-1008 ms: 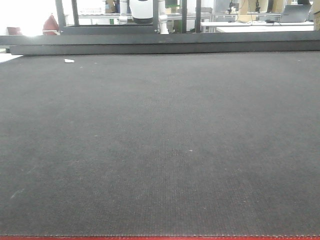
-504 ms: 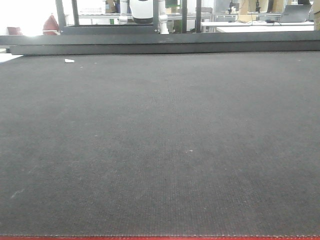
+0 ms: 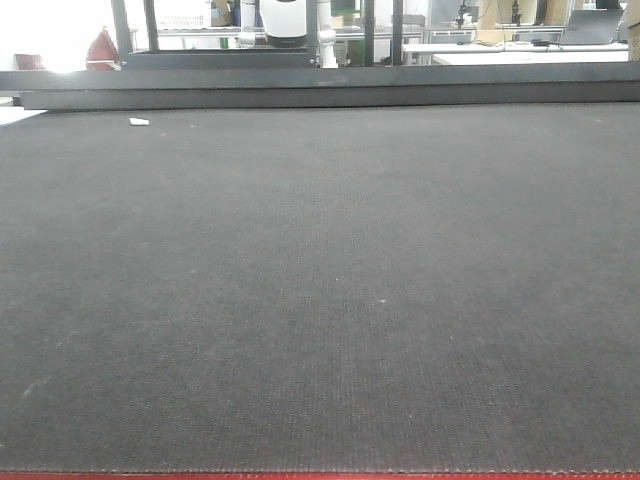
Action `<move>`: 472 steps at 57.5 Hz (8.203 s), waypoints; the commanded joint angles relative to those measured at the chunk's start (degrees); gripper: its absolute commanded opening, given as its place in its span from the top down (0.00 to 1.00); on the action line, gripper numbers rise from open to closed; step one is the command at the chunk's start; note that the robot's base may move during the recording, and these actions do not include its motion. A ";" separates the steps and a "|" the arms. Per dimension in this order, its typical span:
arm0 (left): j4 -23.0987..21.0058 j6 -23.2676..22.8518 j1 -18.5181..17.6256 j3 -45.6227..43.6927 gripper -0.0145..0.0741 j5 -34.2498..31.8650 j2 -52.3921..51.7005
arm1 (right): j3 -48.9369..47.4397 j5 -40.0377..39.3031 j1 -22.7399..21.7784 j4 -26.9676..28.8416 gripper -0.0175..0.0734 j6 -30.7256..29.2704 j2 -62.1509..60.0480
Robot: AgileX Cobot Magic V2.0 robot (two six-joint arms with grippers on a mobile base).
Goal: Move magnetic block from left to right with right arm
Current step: 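Drive the base away from the table holding the cube in the right gripper, then drive the base across the room toward the black chair, then turn the base and drive up to the second carpeted table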
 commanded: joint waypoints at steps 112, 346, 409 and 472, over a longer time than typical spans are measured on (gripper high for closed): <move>-0.15 -0.41 -0.01 0.39 0.98 -4.49 -0.76 | -1.68 -5.09 -0.38 0.00 0.53 -0.54 0.33; -0.15 -0.41 -0.01 0.39 0.98 -4.49 -0.53 | -1.68 -5.09 -0.38 0.00 0.53 -0.54 0.33; -0.15 -0.41 -0.01 0.39 0.98 -4.49 -0.53 | -1.68 -5.09 -0.38 0.00 0.53 -0.54 0.33; -0.15 -0.41 -0.01 0.39 0.98 -4.49 -0.53 | -1.68 -5.09 -0.38 0.00 0.53 -0.54 0.33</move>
